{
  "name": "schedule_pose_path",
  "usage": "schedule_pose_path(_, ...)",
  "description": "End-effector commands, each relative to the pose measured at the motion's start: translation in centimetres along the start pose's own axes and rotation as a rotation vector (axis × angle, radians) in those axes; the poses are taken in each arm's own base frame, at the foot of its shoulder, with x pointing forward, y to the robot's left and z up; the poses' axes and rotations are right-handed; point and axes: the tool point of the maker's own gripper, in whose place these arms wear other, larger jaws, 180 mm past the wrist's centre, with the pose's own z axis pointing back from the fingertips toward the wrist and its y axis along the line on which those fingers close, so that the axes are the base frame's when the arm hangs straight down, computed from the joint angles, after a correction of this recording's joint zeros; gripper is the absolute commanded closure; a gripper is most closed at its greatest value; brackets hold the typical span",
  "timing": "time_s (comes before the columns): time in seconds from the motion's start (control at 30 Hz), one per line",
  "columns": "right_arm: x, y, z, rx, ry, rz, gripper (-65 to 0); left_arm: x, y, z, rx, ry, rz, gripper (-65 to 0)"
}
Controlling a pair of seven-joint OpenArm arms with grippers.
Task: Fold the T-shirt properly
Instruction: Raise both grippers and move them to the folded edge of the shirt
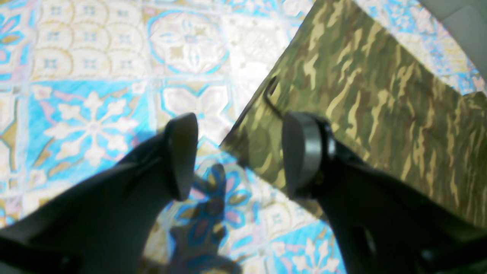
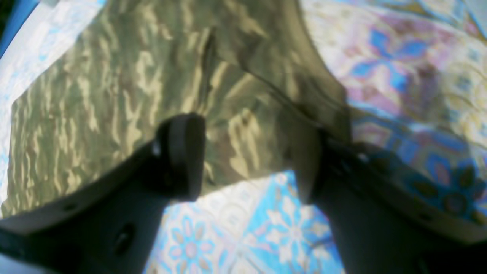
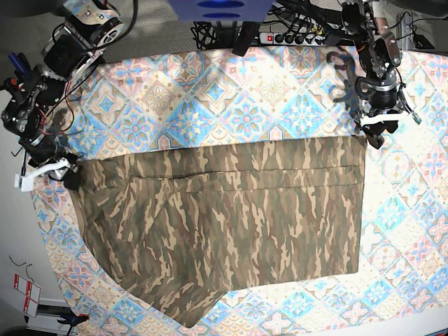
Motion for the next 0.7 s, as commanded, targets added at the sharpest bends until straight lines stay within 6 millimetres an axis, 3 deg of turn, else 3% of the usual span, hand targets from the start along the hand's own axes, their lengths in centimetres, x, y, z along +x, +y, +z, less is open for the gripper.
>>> schedule_pose_path(0.0,2.4,0.3,0.4,0.016,-0.065,0.019,-35.7,1.3,-0.5,0.1,-0.019,-0.041,-0.013,-35.0)
schedule_pose_path(0.17,1.5,-1.4,1.5,-0.022,-0.018,-0.018,-35.7,0.7,0.1,0.5,-0.007,-0.026,-0.021,-35.0)
schedule_pose_path(0.3,1.3,-1.6,1.6,-0.026,-0.017,-0.027,-35.7,0.7,0.1,0.5,-0.008,-0.025,-0.022,-35.0)
schedule_pose_path(0.4,-0.1,-2.3,2.1,-0.041,0.007,-0.032,-35.7,0.7,0.1,0.5,-0.007,-0.023,-0.022,-35.0)
schedule_pose_path(0.67,-1.3,-1.4,1.9,-0.004,0.05,0.028,-35.9,0.6,0.2,0.5,-0.005,-0.021,-0.023,-35.0)
